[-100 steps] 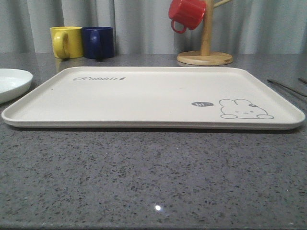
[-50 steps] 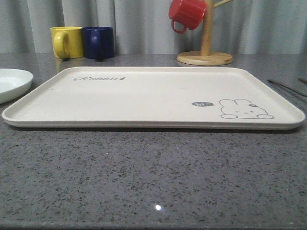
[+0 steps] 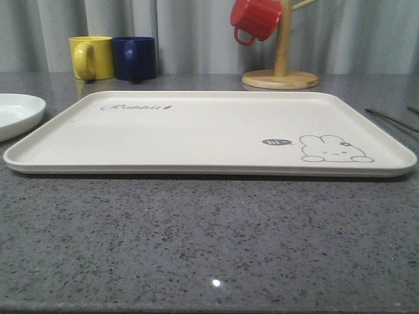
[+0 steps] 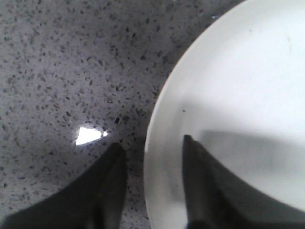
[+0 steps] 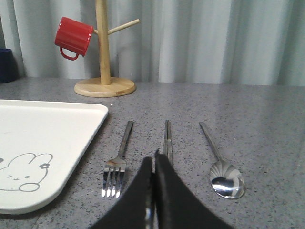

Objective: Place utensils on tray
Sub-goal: 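Grasp the rim of the white plate with the left gripper and lift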

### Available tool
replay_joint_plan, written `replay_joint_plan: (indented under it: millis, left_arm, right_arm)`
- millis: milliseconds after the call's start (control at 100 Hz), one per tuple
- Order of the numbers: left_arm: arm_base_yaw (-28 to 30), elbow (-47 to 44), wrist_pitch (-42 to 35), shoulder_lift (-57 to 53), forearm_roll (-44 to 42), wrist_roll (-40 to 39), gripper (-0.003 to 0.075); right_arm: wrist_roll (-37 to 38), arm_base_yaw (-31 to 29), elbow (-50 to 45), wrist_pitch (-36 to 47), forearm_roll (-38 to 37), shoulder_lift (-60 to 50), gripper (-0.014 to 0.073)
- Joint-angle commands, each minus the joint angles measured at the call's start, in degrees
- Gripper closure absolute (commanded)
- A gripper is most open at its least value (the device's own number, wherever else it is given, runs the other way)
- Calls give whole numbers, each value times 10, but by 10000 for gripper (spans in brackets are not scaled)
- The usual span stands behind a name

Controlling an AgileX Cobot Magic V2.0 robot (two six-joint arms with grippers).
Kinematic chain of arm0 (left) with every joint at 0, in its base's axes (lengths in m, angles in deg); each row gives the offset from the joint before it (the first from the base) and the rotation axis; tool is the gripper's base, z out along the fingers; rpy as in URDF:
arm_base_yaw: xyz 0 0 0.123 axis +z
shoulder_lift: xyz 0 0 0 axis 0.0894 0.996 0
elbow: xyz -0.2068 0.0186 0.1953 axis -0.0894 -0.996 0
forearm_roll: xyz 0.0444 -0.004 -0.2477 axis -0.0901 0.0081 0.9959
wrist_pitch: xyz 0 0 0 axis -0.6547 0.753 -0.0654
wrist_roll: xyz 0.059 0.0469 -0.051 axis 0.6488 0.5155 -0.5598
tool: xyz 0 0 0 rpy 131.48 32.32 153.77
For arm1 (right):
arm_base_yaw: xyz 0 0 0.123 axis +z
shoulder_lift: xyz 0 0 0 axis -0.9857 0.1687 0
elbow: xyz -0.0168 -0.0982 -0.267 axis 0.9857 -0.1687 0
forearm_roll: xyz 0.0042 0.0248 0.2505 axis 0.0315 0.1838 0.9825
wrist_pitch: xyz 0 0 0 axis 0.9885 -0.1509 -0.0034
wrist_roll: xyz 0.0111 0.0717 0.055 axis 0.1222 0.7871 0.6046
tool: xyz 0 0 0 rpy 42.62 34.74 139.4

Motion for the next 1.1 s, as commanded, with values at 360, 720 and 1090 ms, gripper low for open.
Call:
replay_joint_plan:
  millis: [360, 720, 1090]
  left_arm:
    - [1, 19, -10, -49, 9, 13, 737]
    - [1, 45, 4, -177, 47, 35, 737]
    - [-34, 58, 33, -210, 260, 140, 738]
  right_arm:
    - [-5, -3, 10, 48, 0, -13, 662]
    - [-5, -3, 10, 48, 0, -13, 662]
    - [-5, -3, 10, 48, 0, -13, 662]
